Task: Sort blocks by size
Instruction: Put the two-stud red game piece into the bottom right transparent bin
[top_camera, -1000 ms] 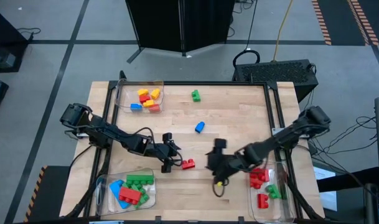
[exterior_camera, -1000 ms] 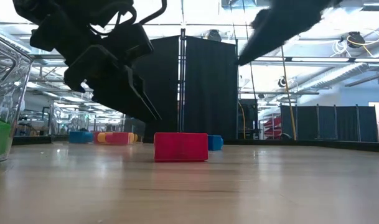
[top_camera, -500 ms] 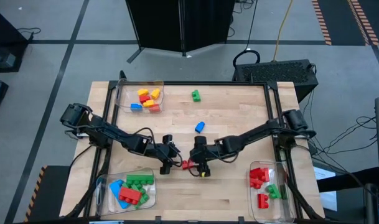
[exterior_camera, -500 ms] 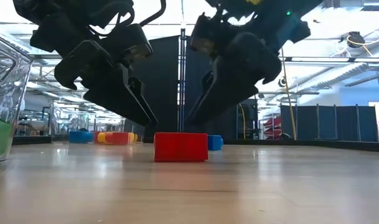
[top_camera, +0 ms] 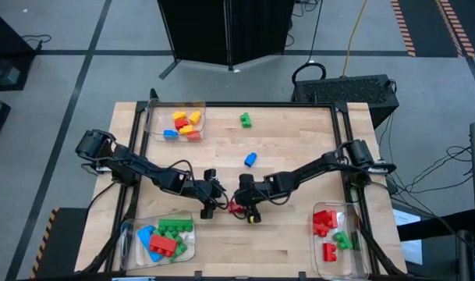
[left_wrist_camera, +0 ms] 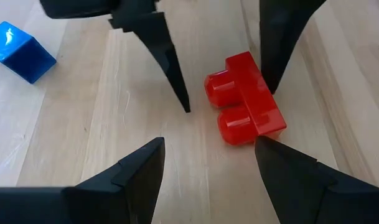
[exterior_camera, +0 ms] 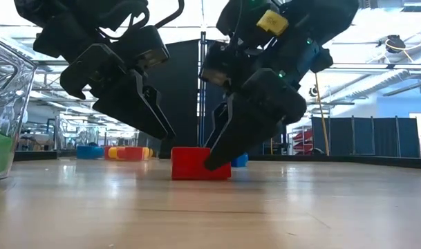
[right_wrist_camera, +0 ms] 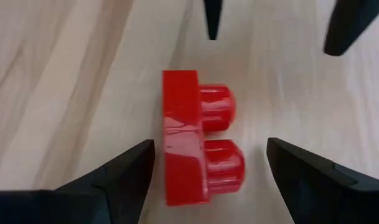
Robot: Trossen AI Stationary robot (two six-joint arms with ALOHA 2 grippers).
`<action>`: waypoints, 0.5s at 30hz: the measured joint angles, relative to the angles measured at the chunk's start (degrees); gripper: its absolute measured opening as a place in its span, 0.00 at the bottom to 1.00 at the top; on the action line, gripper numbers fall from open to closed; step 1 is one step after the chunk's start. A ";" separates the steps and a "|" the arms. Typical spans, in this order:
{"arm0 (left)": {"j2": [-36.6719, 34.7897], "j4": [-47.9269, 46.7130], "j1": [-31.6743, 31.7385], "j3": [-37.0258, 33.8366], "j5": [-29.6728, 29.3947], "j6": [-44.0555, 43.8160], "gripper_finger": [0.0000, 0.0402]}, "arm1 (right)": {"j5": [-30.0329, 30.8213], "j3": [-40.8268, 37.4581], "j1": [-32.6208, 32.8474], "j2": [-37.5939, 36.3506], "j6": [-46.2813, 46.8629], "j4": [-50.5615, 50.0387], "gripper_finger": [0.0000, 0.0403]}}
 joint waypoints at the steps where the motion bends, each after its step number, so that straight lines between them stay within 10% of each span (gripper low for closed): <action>1: 0.00 0.01 0.00 0.00 0.00 0.00 0.62 | -0.14 0.00 0.03 0.00 -0.07 0.03 0.74; 15: 0.00 0.04 0.00 0.00 -0.09 0.00 0.62 | -2.15 0.00 0.02 0.20 0.06 -0.49 0.48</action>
